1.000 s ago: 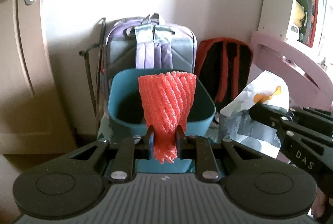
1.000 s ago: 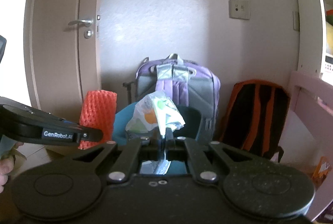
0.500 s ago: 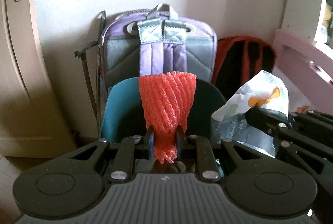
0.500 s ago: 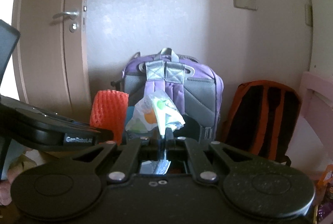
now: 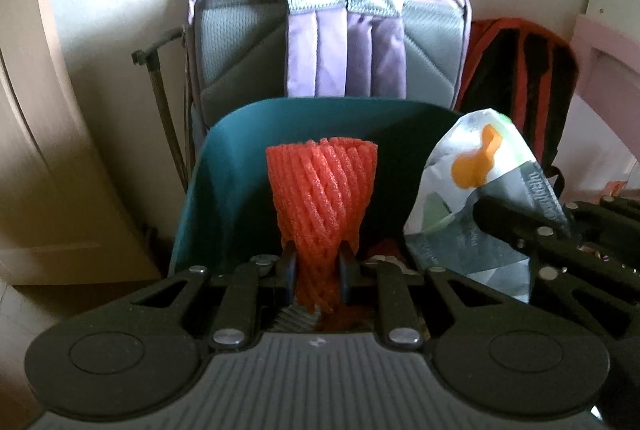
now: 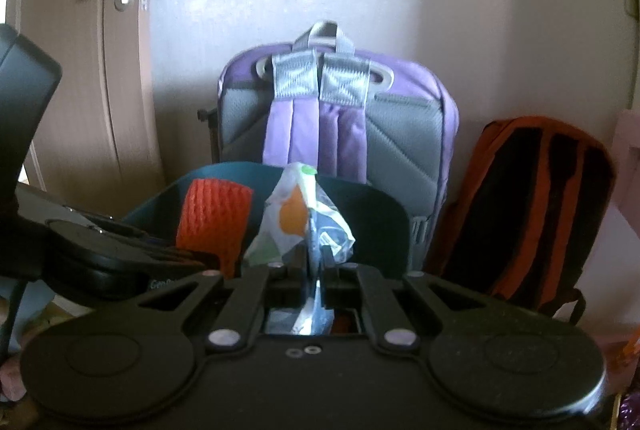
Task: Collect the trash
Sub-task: 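Carry foam net and clear bag up over the teal wastebasket with both tools, then open both tools to drop foam net and clear bag into the wastebasket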
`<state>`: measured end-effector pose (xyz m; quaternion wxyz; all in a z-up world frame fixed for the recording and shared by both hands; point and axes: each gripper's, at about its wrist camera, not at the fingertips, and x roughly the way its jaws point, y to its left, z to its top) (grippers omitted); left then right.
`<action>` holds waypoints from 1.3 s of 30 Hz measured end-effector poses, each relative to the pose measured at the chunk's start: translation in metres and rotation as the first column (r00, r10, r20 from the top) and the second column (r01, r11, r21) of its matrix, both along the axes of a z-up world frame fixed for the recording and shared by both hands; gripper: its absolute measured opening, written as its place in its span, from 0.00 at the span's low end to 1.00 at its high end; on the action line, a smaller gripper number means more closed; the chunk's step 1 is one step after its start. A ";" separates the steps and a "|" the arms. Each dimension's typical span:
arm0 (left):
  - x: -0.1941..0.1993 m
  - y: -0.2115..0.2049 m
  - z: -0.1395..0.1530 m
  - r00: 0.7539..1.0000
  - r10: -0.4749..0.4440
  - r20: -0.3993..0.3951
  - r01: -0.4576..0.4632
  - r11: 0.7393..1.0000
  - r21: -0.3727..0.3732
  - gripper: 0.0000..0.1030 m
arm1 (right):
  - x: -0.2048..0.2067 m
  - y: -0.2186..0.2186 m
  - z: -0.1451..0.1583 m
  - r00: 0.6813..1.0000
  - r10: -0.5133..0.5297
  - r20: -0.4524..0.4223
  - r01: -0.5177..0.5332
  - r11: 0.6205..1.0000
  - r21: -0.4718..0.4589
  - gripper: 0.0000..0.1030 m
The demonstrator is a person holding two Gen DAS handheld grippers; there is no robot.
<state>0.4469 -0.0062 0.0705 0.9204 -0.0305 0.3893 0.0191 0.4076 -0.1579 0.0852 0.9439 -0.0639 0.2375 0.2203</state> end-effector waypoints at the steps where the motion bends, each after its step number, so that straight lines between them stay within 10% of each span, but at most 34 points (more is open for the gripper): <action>1: 0.002 0.001 -0.003 1.000 -0.002 -0.009 0.002 1.000 0.000 0.19 | 0.004 0.002 -0.004 1.000 0.002 -0.015 -0.002 1.000 -0.001 0.04; 15: 0.023 0.000 -0.021 0.995 -0.036 -0.096 0.036 0.999 0.004 0.21 | 0.024 0.011 -0.025 0.994 0.021 -0.106 -0.026 0.998 -0.049 0.18; 32: -0.016 -0.002 0.008 1.000 -0.011 -0.014 0.011 0.999 -0.038 0.64 | -0.002 -0.017 -0.001 0.995 -0.001 -0.103 0.003 1.000 0.013 0.45; 39: -0.047 -0.005 0.028 1.000 -0.014 0.026 0.015 0.999 -0.038 0.64 | -0.032 -0.027 0.022 0.998 0.016 -0.067 -0.013 0.999 0.037 0.52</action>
